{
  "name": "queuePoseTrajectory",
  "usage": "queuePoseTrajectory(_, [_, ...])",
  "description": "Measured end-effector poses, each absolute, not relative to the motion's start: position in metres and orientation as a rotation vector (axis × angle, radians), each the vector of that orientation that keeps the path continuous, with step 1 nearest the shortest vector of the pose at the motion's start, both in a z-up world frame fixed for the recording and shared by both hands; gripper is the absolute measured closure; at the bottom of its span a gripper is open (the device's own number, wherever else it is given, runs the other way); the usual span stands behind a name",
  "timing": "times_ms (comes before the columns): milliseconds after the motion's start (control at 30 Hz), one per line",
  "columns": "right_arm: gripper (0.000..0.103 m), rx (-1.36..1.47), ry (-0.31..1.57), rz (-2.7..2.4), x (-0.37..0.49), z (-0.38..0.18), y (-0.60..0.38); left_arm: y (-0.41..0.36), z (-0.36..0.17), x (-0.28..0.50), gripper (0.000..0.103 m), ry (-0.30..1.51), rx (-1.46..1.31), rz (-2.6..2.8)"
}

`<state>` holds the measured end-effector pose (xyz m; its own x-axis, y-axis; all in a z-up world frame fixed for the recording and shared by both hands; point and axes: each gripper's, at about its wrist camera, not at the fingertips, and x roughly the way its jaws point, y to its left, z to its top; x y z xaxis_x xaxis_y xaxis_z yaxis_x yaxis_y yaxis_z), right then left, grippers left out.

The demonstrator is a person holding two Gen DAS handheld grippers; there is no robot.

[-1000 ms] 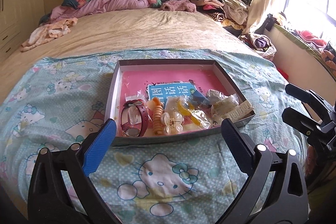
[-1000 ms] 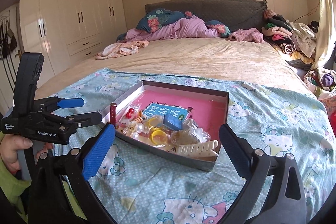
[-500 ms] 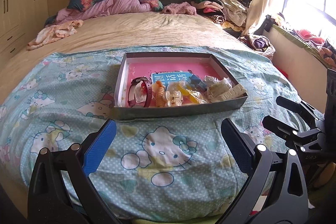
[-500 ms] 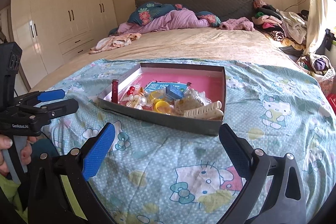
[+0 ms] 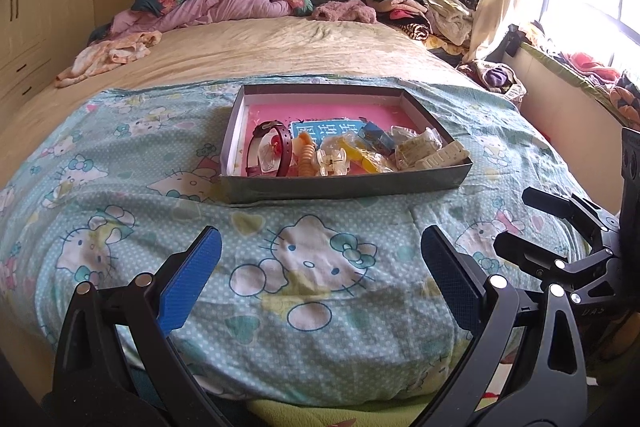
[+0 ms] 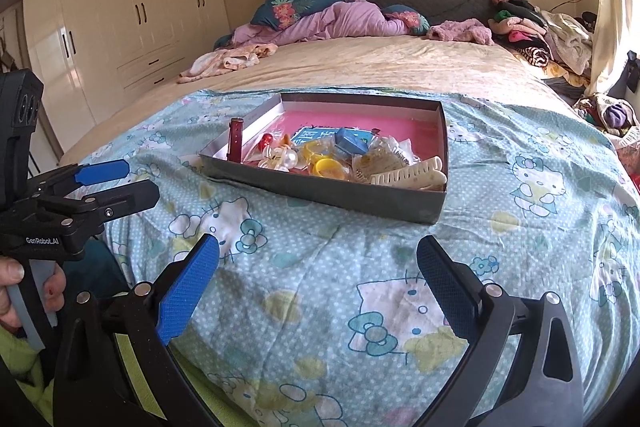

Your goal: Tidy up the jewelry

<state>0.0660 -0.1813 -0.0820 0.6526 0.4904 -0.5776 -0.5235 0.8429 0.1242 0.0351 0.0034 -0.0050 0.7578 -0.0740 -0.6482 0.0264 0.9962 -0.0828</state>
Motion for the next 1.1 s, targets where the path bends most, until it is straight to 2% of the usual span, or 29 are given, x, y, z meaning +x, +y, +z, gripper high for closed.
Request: queuePoseTrajectory(1100, [0.004, -0.05, 0.649, 0.581, 0.0642, -0.0803, -0.1813, 0.0053, -0.0032, 0.0264, 0.01, 0.704, -0.083, -0.063])
